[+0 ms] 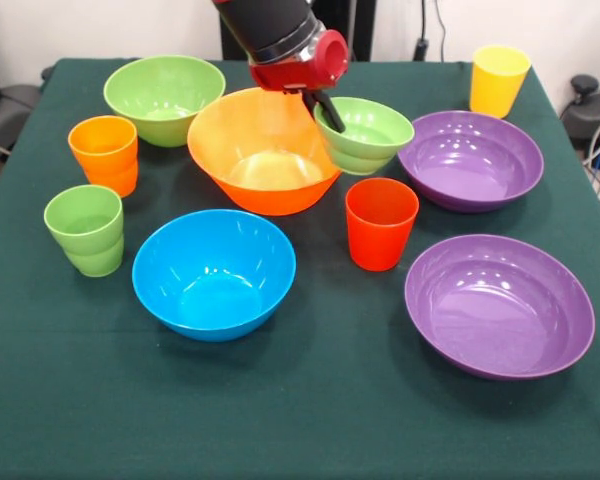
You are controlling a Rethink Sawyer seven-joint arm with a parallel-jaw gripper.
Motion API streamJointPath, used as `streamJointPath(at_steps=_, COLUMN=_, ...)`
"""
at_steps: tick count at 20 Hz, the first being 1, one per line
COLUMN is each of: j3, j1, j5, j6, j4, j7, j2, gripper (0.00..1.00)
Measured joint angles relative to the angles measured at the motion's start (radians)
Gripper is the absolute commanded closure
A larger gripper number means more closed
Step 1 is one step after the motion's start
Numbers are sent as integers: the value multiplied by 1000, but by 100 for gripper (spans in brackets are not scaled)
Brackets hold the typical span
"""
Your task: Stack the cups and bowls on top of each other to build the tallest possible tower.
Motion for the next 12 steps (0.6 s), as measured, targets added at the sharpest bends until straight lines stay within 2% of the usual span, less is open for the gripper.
streamJointPath(at_steps=5, j3=0, j1=0, j5=-12, j6=-6, j4=-3, j7=0, j2=14, gripper=100)
streamJointPath(at_steps=12, j3=4, j1=0, j5=-12, j6=-16, j4=-18, j7=0, j2=91, gripper=100)
